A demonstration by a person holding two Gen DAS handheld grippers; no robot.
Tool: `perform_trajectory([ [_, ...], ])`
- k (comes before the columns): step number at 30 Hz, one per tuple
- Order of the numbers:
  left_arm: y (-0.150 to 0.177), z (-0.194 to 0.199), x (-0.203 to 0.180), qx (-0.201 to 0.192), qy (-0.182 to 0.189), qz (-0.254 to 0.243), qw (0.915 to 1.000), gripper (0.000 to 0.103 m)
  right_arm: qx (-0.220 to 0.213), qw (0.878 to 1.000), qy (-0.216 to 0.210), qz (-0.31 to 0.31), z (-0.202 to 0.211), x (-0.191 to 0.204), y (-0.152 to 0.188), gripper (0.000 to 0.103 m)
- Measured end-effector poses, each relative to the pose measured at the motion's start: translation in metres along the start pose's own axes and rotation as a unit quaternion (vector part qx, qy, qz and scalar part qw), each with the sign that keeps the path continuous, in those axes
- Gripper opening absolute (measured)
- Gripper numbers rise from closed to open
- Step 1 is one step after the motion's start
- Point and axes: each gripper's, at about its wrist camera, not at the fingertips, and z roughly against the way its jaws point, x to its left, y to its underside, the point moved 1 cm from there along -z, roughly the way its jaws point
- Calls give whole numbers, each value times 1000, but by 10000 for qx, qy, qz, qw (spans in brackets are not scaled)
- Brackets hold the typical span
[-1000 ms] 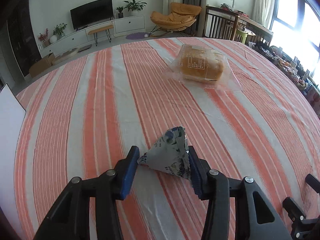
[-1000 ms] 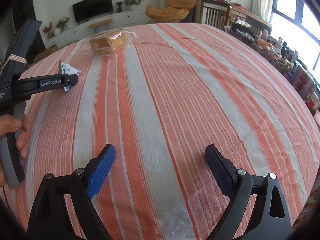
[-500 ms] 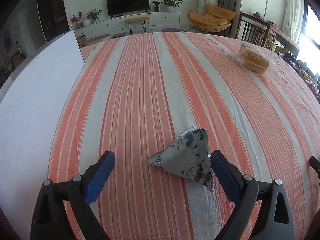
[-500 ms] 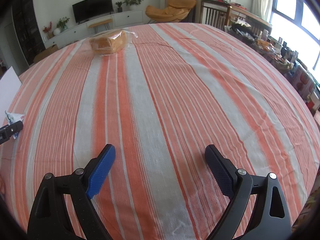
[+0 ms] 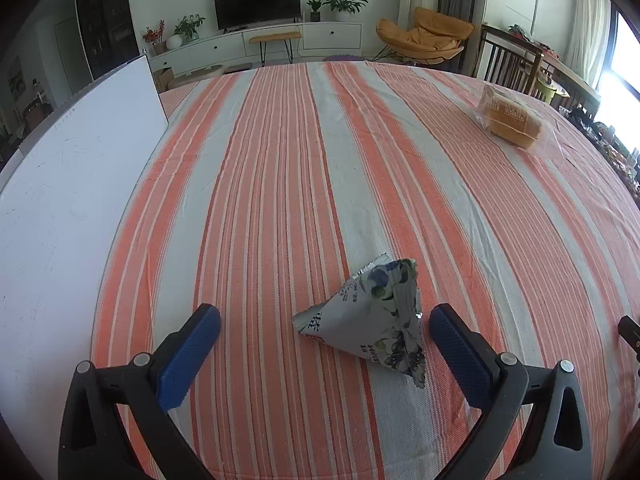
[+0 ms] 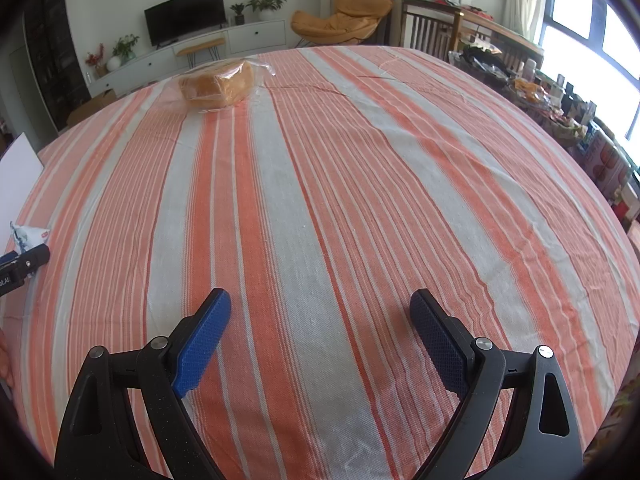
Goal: Organize snacks
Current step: 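Reach the right tool over the clear bag of sponge cake, then close the right tool on the sponge cake bag and lift it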
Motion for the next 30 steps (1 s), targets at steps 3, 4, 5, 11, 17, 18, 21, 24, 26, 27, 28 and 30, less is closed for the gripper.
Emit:
perform_trajectory([
  [3, 0, 0, 0, 0, 0, 0, 10000, 103, -1, 10000, 1, 0, 0, 0, 0, 93],
  [4, 0, 0, 0, 0, 0, 1, 10000, 103, -1, 10000, 1, -1, 0, 0, 0, 93],
  [5, 0, 0, 0, -1, 0, 1, 10000, 103, -1, 10000, 1, -1, 0, 0, 0, 93],
  [11, 0, 0, 0, -1, -2, 2, 10000, 103, -1, 10000, 2, -1, 0, 0, 0, 93],
  [17, 0, 0, 0, -3, -2, 3, 10000, 103, -2, 10000, 6, -1, 0, 0, 0, 93],
  [18, 0, 0, 0, -2, -2, 3, 10000, 103, -2, 10000, 7, 0, 0, 0, 0, 93],
  [21, 0, 0, 0, -3, -3, 4, 10000, 103, -2, 10000, 6, 0, 0, 0, 0, 93],
  [24, 1, 0, 0, -3, -4, 5, 10000, 103, 0, 10000, 28, 10, 0, 1, -1, 94],
  [26, 1, 0, 0, -4, -2, 6, 10000, 103, 126, 9999, 7, 90, -3, 2, -7, 93],
  [27, 1, 0, 0, -4, -3, 5, 10000, 103, 308, 9994, -1, 135, -7, 4, -15, 92],
  [28, 1, 0, 0, -4, -3, 6, 10000, 103, 480, 9988, 1, 137, -12, 7, -27, 91],
  [30, 1, 0, 0, -4, -4, 6, 10000, 103, 363, 9993, -106, 12, -12, 15, -54, 91],
])
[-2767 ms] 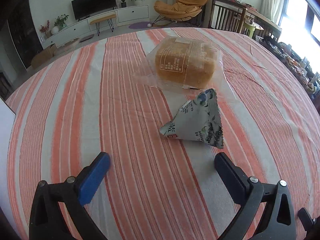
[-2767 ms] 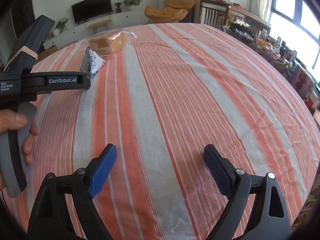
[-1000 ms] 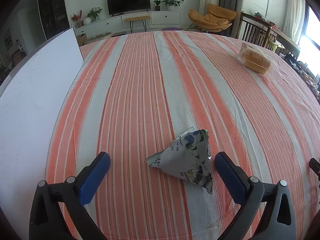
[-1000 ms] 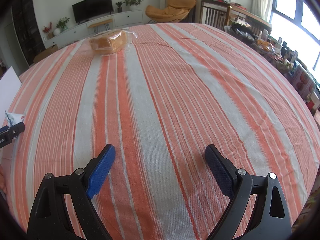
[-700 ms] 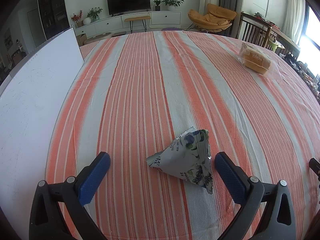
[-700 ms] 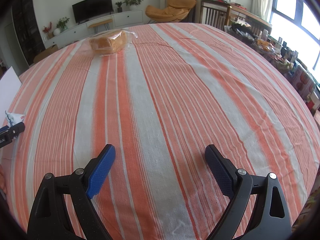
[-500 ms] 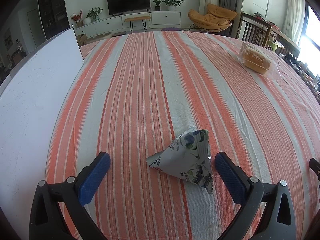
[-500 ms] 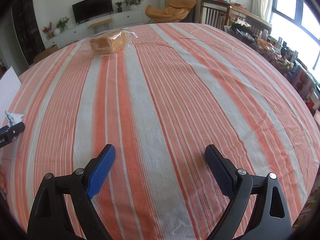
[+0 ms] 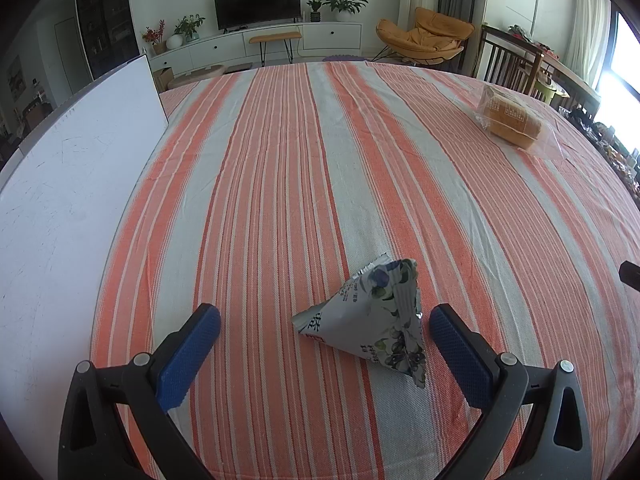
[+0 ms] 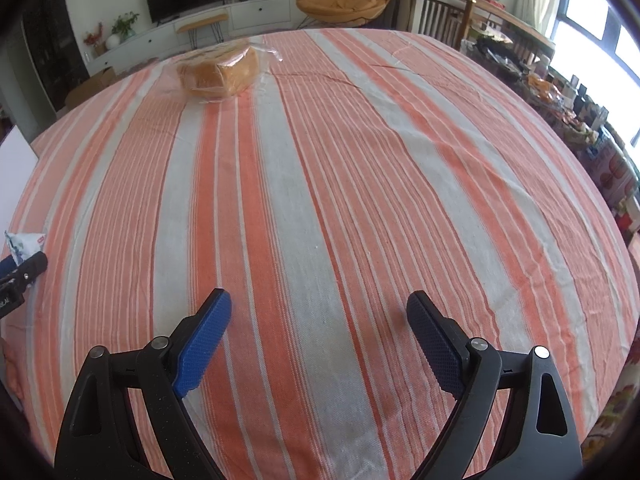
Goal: Organize snacks
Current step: 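Close the right tool on the sponge cake bag and lift it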
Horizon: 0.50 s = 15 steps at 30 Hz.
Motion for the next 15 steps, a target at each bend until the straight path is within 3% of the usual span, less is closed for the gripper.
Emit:
perform_trajectory([
  [4, 0, 0, 0, -1, 0, 2, 10000, 103, -388, 9987, -270, -192, 1, 34, -73, 92],
  [8, 0, 0, 0, -2, -1, 2, 10000, 103, -468, 9972, -342, -466, -24, 70, -136, 92],
  [11, 0, 0, 0, -3, 1, 5, 10000, 103, -314, 9974, -250, -600, -54, 92, -161, 92],
  [15, -2, -1, 0, -2, 3, 5, 10000, 103, 152, 9988, 154, -446, -98, 112, -168, 92],
])
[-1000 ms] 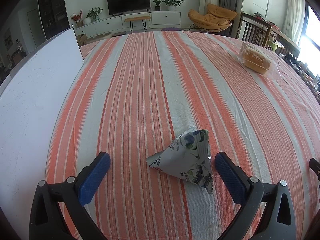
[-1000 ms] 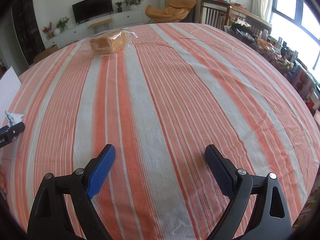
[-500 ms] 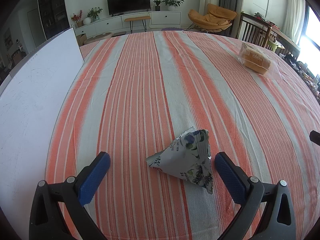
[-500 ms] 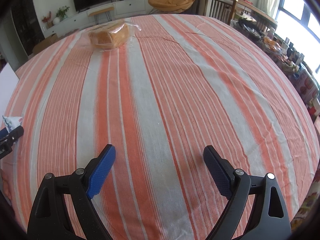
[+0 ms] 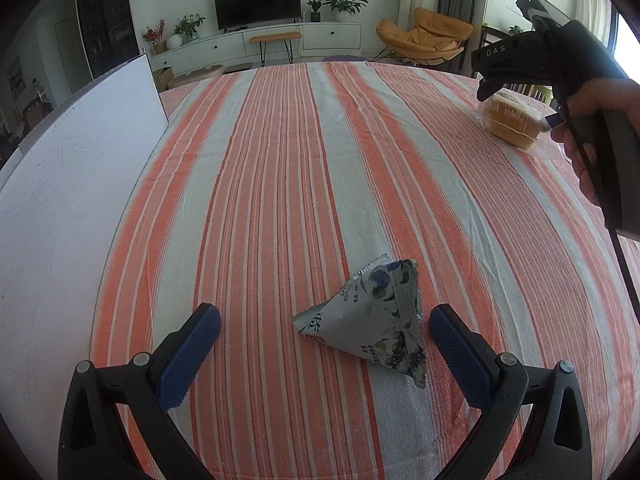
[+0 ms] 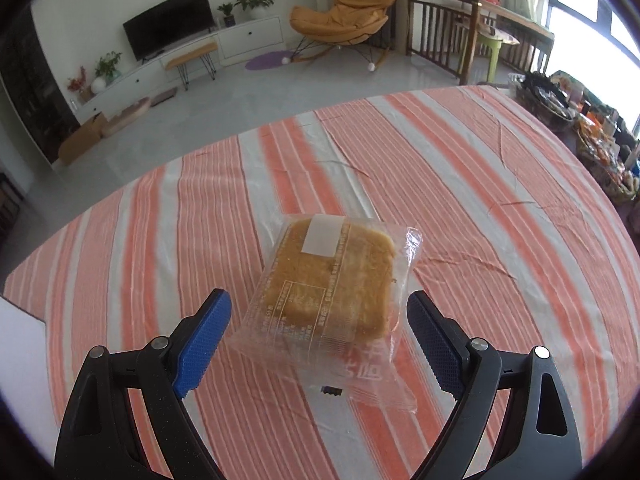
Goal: Organize snacks
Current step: 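Close the right tool on the sponge cake bag and lift it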
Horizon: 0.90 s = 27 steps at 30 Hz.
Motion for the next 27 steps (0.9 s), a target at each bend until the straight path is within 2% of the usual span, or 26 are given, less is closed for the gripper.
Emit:
perform_trajectory([
  [2, -1, 1, 0, 0, -1, 2, 10000, 103, 107, 9999, 60, -72, -15, -2, 5, 92],
  [4, -1, 1, 0, 0, 0, 4, 10000, 103, 87, 9995, -83, -282, -20, -13, 13, 88],
  [6, -1, 1, 0, 0, -1, 4, 10000, 103, -214, 9994, -96, -242, -11, -23, 19, 74],
  [7, -1, 1, 0, 0, -1, 5, 10000, 103, -306, 9995, -66, -105, -6, -24, 21, 74],
  [11, -1, 1, 0, -1, -2, 5, 10000, 103, -394, 9985, -372, 28, 19, -47, 44, 73],
  [15, -1, 1, 0, -2, -3, 6, 10000, 103, -467, 9972, -524, 273, 61, -66, 86, 73],
  [21, -1, 0, 0, -4, -7, 7, 10000, 103, -610, 9940, -643, 642, 123, -90, 182, 73],
  [24, -1, 0, 0, -4, -9, 6, 10000, 103, -570, 9948, -498, 686, 127, -99, 220, 74],
  [25, -1, 0, 0, -4, -10, 6, 10000, 103, -482, 9954, -478, 672, 123, -102, 229, 74],
  [27, -1, 0, 0, -4, -9, 7, 10000, 103, -622, 9946, -410, 719, 121, -103, 235, 77],
])
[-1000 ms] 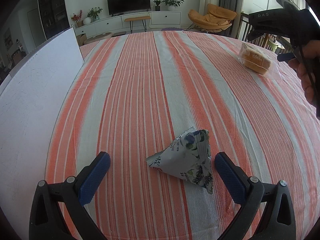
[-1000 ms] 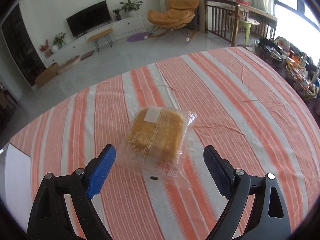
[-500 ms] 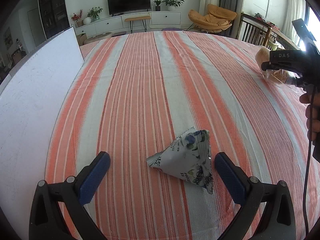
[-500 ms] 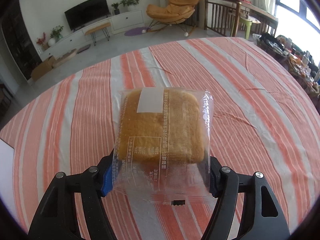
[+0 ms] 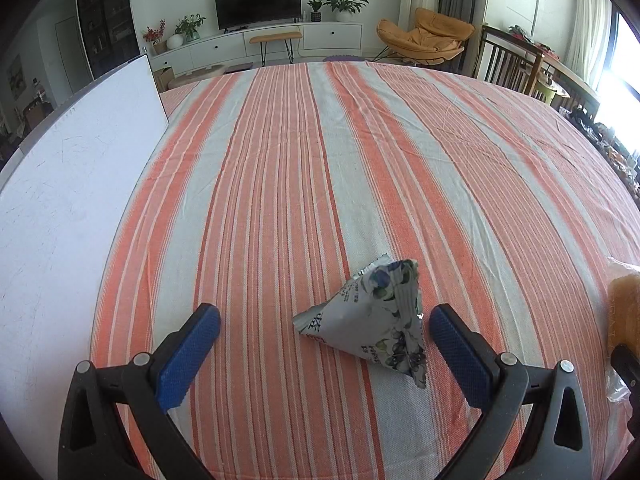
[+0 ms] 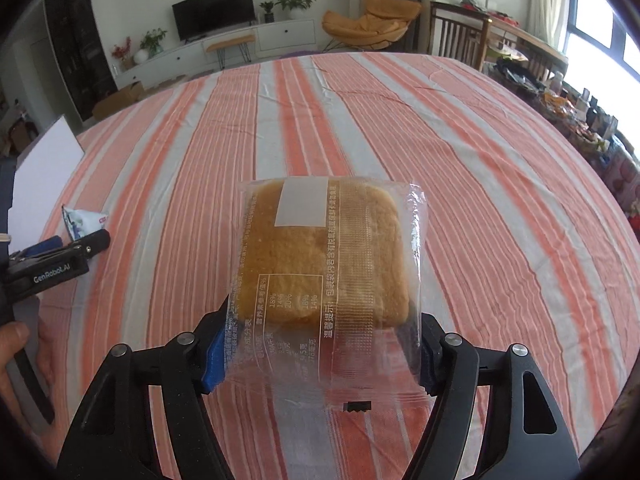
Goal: Organize snacks
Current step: 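Close the right tool on the sponge cake bag and lift it, then hold the sponge cake bag raised with the right tool while the left tool hovers over the white packet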
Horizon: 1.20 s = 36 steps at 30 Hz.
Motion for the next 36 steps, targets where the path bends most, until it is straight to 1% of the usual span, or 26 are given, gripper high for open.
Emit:
perform_trajectory([
  [2, 0, 0, 0, -1, -1, 1, 10000, 103, -31, 9999, 94, 16, -2, 1, 2, 80],
  [4, 0, 0, 0, -2, -1, 1, 10000, 103, 106, 9998, 171, -32, -11, 1, 2, 85],
  [5, 0, -1, 0, 4, -3, -1, 10000, 103, 95, 9998, 180, -16, -13, 1, 0, 89],
  [6, 0, 0, 0, -1, -2, 0, 10000, 103, 118, 9998, 160, -18, -13, 0, 0, 90],
  [36, 0, 0, 0, -6, -8, 7, 10000, 103, 121, 9998, 156, -26, -13, -3, 0, 91],
])
